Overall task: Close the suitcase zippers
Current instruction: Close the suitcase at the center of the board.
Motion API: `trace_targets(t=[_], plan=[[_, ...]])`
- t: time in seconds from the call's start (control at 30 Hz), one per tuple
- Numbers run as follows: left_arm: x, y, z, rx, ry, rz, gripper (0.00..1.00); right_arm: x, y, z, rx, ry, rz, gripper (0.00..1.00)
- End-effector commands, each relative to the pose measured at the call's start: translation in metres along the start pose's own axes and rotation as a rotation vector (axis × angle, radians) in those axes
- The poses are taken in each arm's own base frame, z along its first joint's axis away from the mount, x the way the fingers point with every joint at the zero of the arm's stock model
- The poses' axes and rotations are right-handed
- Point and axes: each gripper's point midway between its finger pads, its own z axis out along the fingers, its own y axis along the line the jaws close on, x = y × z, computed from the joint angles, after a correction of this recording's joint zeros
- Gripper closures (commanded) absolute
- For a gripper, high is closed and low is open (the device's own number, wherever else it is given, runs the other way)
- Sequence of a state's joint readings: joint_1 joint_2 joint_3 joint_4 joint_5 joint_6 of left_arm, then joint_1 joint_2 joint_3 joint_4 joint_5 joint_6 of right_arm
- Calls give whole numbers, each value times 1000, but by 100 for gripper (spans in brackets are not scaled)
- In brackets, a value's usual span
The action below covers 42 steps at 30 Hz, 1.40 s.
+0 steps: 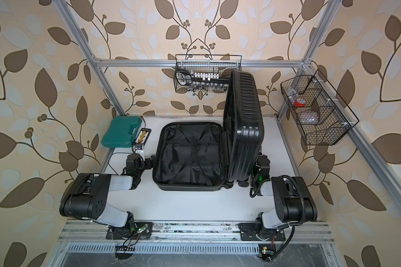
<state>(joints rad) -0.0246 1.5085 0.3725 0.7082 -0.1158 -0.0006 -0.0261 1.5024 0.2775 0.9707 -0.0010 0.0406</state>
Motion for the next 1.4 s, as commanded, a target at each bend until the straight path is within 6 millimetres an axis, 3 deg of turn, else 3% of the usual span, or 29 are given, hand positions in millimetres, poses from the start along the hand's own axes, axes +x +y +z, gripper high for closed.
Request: trace_targets(t=[0.0, 0.67, 0.8, 0.97, 1.03, 1.2, 1.37], plan=[[-19, -11, 0, 47, -55, -2, 1, -14, 8, 3, -29, -41, -20, 0], [-20, -11, -2, 45, -61, -1, 1, -14, 8, 2, -28, -43, -20, 0], [-41, 8, -14, -66, -47, -55, 1, -20, -6, 1, 51, -44, 15, 0], [-70, 29, -50, -178, -49, -193, 1, -29, -26, -9, 170, -59, 61, 0], [-76, 23, -62, -141, -13, -275, 1, -31, -31, -12, 199, -60, 70, 0], [-80, -27, -80, 130, 127, -355, 4, -33, -36, -15, 229, -58, 83, 0], [-70, -73, -78, 366, 296, -346, 27, -33, -35, -15, 226, -48, 83, 0]])
